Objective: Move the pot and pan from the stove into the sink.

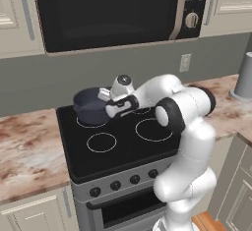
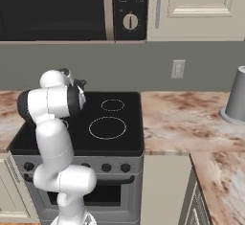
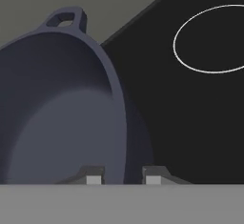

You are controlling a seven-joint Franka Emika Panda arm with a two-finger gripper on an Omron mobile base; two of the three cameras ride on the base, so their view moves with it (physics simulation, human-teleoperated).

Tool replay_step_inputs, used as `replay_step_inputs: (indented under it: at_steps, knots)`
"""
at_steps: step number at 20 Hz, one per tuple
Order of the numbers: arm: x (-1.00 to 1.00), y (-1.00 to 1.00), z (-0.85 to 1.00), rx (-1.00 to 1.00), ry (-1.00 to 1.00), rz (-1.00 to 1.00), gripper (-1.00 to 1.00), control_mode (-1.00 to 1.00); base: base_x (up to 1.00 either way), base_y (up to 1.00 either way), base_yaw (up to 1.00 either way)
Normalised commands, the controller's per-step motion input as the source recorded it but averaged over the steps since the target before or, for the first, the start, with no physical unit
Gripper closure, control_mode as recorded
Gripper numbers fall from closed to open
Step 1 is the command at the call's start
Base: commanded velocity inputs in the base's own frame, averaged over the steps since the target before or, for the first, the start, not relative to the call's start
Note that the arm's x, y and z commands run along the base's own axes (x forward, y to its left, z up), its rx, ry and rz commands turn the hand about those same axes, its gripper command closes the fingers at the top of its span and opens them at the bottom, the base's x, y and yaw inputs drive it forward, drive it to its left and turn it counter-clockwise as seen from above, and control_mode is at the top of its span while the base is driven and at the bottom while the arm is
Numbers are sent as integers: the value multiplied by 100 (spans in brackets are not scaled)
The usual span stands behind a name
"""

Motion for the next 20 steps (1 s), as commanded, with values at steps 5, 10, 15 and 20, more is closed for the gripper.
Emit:
replay_step_inputs:
  at_steps: [5, 10, 15, 20]
  knots:
    - [-56, -20, 63, 0, 0, 0, 100, -100, 0, 0, 0]
    - [-80, -30, 65, 0, 0, 0, 100, -100, 0, 0, 0]
    - [-97, -30, 61, 0, 0, 0, 100, -100, 0, 0, 0]
    - [-100, -28, 49, 0, -4, 1, 100, -100, 0, 0, 0]
